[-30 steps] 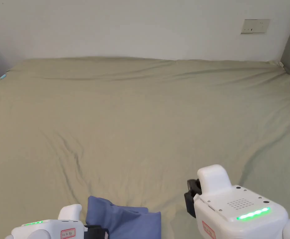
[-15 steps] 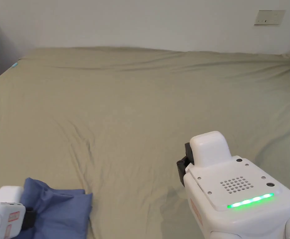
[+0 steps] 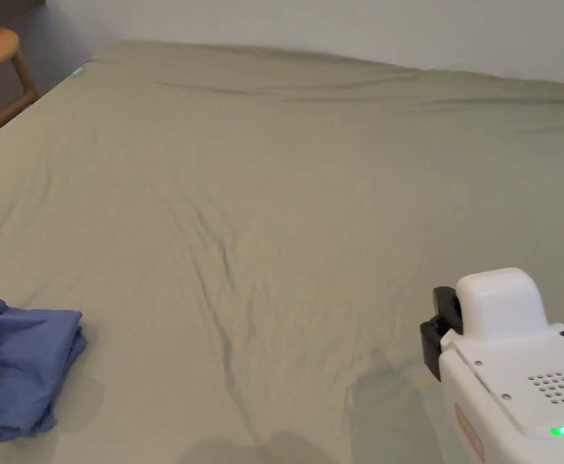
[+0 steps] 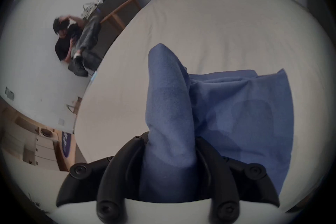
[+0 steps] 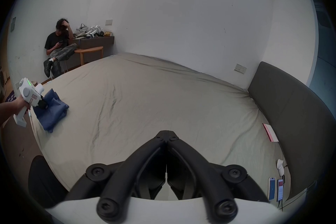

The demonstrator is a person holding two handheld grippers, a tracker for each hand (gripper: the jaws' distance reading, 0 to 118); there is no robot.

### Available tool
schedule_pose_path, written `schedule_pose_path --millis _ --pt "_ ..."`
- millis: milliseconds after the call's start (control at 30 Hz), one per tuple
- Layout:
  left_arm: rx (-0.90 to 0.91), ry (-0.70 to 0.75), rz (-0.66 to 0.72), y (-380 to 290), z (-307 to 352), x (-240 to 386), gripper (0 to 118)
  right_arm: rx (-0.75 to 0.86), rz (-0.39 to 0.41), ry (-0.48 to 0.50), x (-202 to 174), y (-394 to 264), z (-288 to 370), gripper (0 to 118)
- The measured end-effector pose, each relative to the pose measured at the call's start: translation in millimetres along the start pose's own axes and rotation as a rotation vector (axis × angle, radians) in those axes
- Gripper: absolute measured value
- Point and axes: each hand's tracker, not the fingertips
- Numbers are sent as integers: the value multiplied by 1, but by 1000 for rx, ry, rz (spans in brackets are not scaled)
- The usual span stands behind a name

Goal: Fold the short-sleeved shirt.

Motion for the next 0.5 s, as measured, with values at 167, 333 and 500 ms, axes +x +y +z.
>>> schedule_pose_path --millis 167,333,500 --pt "87 -22 66 5 15 -13 115 -35 4 28 -1 1 -9 2" --pt "318 -50 171 32 95 -21 112 -17 -1 30 9 8 -5 2" --pt "701 -135 247 48 231 9 112 75 30 -3 30 29 17 2"
